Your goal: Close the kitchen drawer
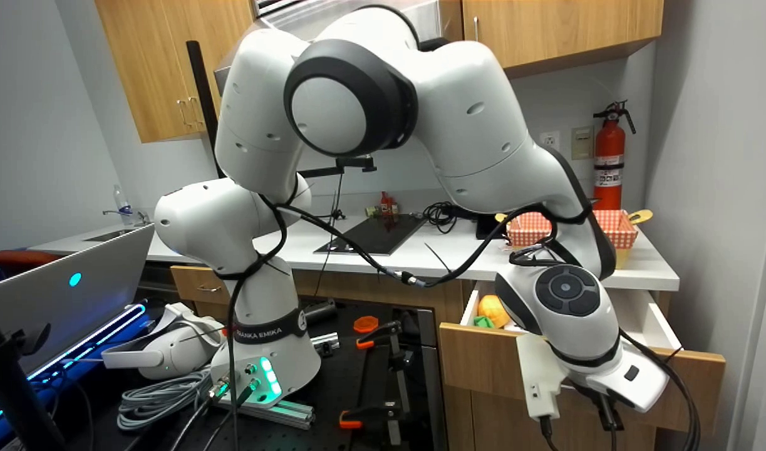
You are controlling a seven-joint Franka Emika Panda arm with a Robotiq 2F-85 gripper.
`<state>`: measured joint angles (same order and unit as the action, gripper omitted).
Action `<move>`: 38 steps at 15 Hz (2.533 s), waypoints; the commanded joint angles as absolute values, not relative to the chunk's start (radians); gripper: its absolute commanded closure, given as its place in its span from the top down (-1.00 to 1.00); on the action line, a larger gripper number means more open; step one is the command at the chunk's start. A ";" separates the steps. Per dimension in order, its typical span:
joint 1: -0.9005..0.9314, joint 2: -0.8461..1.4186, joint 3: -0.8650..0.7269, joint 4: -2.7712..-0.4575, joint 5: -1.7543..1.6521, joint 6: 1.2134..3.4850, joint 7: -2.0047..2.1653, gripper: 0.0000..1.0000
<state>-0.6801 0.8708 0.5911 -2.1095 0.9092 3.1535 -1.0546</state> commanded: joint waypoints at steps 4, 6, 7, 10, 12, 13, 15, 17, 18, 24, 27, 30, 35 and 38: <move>-0.623 0.979 0.606 -2.018 0.893 3.180 -1.063 -1.00; -0.608 0.982 0.606 -2.003 0.890 3.176 -1.064 -1.00; -0.601 0.983 0.605 -1.996 0.890 3.171 -1.064 -1.00; -0.579 0.980 0.596 -1.975 0.878 3.160 -1.065 -1.00; -0.562 0.984 0.581 -1.949 0.863 3.148 -1.062 -1.00; -0.553 0.989 0.574 -1.934 0.858 3.143 -1.060 -1.00; -0.543 1.000 0.570 -1.906 0.844 3.135 -1.058 -1.00; -0.541 1.013 0.580 -1.881 0.836 3.134 -1.061 -1.00; -0.541 1.019 0.587 -1.870 0.832 3.133 -1.062 -1.00; -0.543 1.058 0.650 -1.818 0.840 3.116 -1.058 -1.00; -0.537 1.089 0.679 -1.800 0.842 3.105 -1.055 -1.00; -0.530 1.124 0.702 -1.780 0.841 3.101 -1.058 -1.00; -0.516 1.173 0.736 -1.748 0.838 3.095 -1.061 -1.00; -0.512 1.190 0.748 -1.731 0.835 3.091 -1.062 -1.00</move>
